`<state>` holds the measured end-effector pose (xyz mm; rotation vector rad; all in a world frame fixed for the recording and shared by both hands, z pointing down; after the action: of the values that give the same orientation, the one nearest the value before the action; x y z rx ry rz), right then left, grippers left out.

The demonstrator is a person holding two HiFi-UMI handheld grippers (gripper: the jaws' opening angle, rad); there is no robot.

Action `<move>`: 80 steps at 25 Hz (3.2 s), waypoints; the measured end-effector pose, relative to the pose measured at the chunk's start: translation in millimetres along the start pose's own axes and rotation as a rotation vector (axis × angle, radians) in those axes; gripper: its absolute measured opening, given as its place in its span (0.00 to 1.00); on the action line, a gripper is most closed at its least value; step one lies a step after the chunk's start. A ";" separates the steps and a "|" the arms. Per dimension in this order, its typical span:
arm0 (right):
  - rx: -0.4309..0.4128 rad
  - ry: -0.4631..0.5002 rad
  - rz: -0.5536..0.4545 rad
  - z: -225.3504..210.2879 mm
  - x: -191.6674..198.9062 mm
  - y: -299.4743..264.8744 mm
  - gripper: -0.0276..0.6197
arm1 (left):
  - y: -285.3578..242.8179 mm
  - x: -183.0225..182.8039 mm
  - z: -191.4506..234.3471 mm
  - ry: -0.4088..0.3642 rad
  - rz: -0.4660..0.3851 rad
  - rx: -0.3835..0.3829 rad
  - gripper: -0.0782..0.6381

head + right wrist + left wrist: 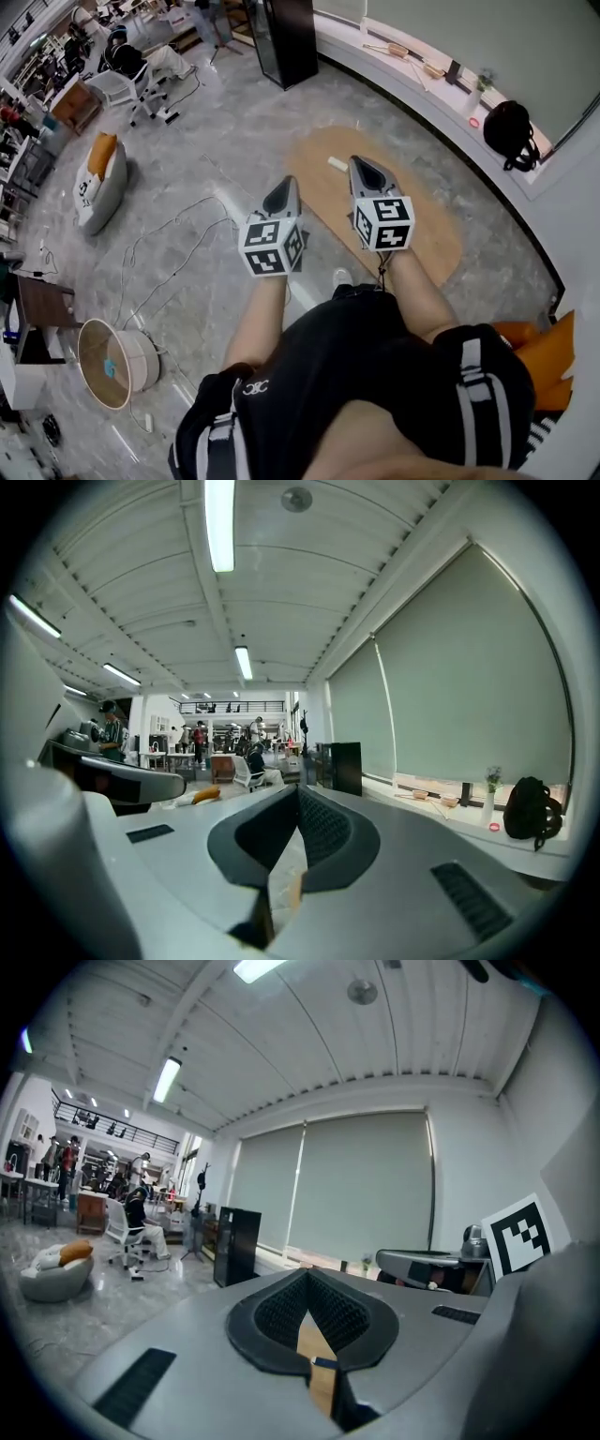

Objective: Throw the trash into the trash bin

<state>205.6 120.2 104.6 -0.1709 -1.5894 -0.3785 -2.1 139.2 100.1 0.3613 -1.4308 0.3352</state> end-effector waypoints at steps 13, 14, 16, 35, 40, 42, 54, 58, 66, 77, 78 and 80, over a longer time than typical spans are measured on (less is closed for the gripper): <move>-0.058 -0.003 0.061 -71.5 20.5 -185.4 0.06 | -181.6 -8.4 75.4 0.049 0.031 -0.004 0.13; -0.055 -0.006 0.065 -71.0 22.3 -192.7 0.06 | -186.5 -7.4 82.3 0.052 0.041 0.000 0.13; -0.047 -0.010 0.073 -69.8 25.3 -205.3 0.06 | -195.1 -7.2 95.7 0.062 0.056 0.009 0.13; -0.200 0.182 0.355 -98.6 131.6 -254.3 0.06 | -261.1 87.9 117.6 0.136 0.268 0.012 0.13; -0.317 0.210 0.509 -121.8 188.0 -275.4 0.29 | -276.4 130.6 115.8 0.162 0.332 -0.019 0.13; -0.350 0.240 0.558 -132.1 212.9 -285.4 0.30 | -283.6 150.0 117.7 0.171 0.350 -0.042 0.13; -0.475 0.312 0.773 -171.7 403.4 -345.1 0.32 | -326.7 295.0 154.8 0.204 0.461 -0.128 0.13; -0.478 0.325 0.812 -178.9 475.3 -359.8 0.33 | -331.9 354.8 166.1 0.217 0.511 -0.132 0.13; -0.514 0.379 0.901 -186.6 573.2 -376.6 0.34 | -319.5 445.5 180.2 0.263 0.584 -0.136 0.13; -0.407 0.284 0.865 -182.7 571.9 -367.5 0.27 | -307.1 473.5 187.8 0.285 0.570 -0.136 0.13; -0.403 0.273 0.833 -179.1 561.9 -363.0 0.27 | -305.2 472.6 188.0 0.284 0.566 -0.139 0.13; -0.402 0.247 0.778 -168.2 542.9 -353.1 0.27 | -301.2 470.0 190.6 0.283 0.559 -0.148 0.13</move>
<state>211.7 -332.5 597.2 -0.9783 -1.0810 -0.0927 10.5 -210.9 574.6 -0.2117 -1.2472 0.6984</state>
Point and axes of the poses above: the fingertips, and each gripper's own axes: y backward along the fingers, z to its left, x out of its underside, the point moved 10 cm from there along y, backward along the fingers, and after that the axes turned 11 degrees about -z, right-handed, at the moved point
